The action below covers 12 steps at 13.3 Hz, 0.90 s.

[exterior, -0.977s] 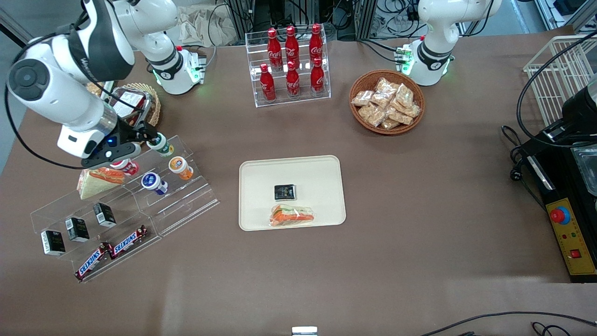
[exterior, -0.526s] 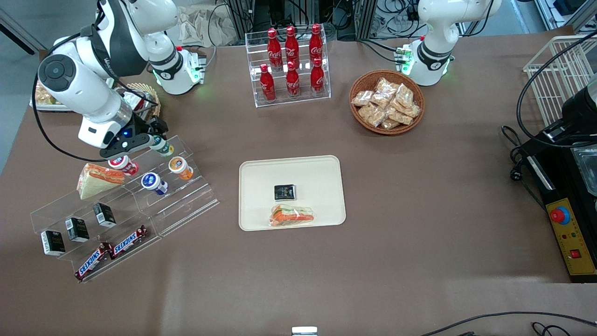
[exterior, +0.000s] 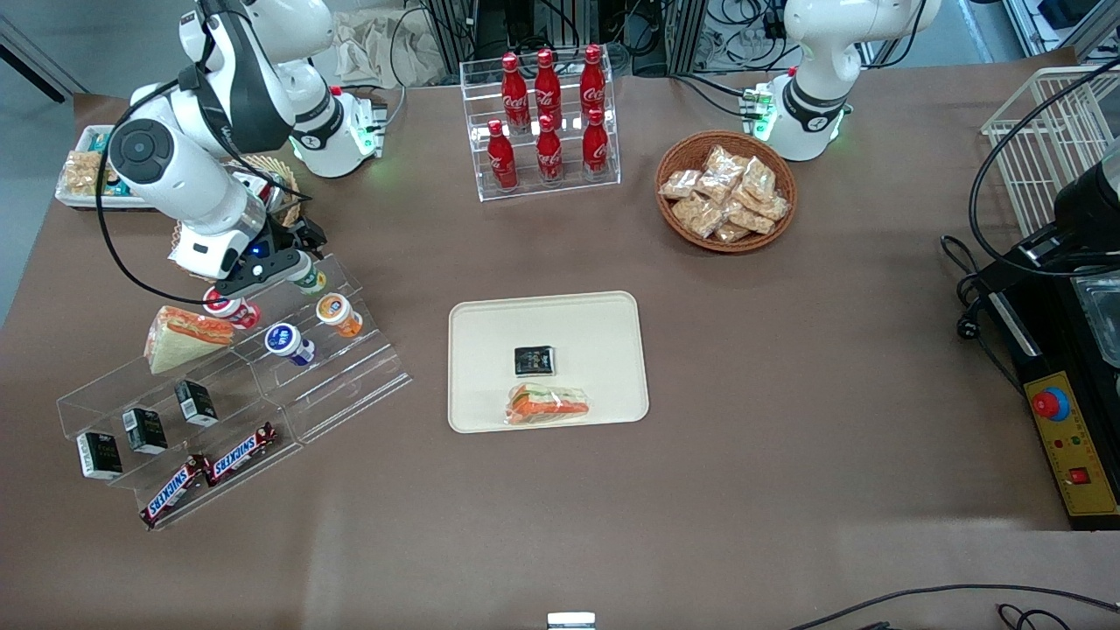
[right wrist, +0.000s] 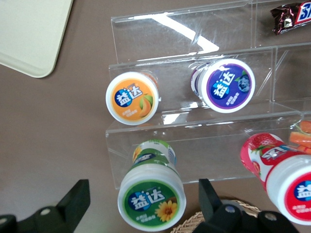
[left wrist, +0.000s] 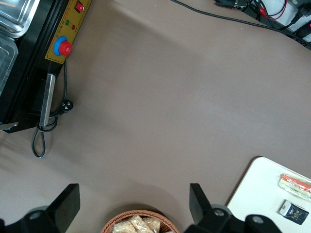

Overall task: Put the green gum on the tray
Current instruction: 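Lower the open right gripper over the green gum bottle, then close the right gripper on the green gum bottle and lift it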

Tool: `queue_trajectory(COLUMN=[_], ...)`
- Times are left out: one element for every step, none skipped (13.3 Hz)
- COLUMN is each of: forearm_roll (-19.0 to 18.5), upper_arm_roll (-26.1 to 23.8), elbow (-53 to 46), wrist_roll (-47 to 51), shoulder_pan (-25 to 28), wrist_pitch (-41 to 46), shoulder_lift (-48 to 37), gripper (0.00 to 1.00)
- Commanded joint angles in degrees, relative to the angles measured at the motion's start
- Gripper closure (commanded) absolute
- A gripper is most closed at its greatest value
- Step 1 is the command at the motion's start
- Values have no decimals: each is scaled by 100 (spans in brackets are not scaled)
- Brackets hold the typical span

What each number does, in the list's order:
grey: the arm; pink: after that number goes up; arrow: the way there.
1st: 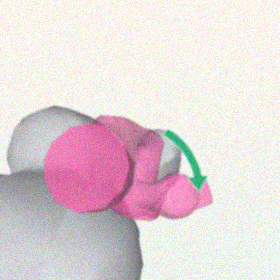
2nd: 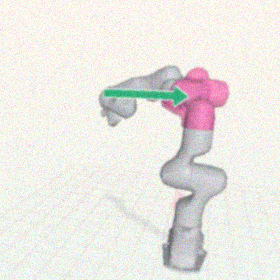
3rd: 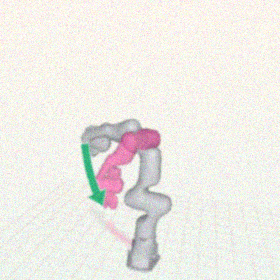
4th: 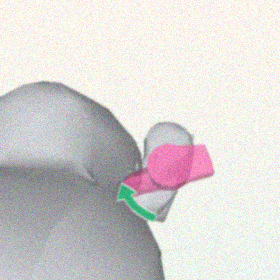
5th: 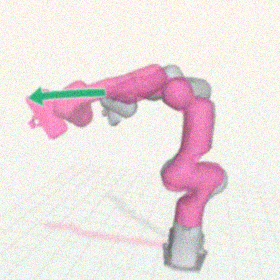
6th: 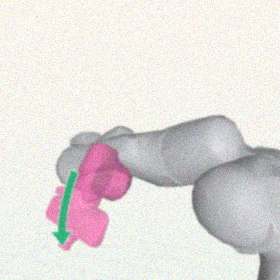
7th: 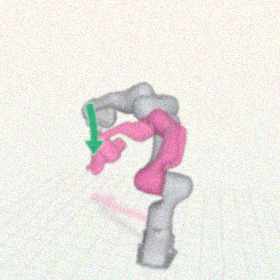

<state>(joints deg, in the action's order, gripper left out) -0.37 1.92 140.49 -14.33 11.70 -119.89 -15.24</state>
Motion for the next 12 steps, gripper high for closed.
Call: queue_trajectory(forearm_roll=[-24, -24, -50, -112, -121, -156, -208, -261, -279, -279, -288, -279], upper_arm_roll=[28, 28, 28, 28, 28, 28, 28, 28, 28, 28, 28, 28], elbow=[181, 181, 181, 181, 181, 190, 190, 190, 190, 190, 190, 190], wrist_roll=[-87, -87, -96, -96, -105, -105, -105, -105, -105, -105, -105, -105], shoulder_pan=[16, 16, 16, 16, 16, 7, 7, 7, 7, 7, 16, 7], wrist_pitch=[-175, -201, -210, -210, -219, -228, -228, -228, -237, -237, -237, -228], shoulder_lift=[-120, -93, -76, -49, -32, -6, 38, 73, 83, 100, 109, 100], gripper=[1, 1, 1, 1, 2, 2, 2, 2, 2, 4, 12, 38])
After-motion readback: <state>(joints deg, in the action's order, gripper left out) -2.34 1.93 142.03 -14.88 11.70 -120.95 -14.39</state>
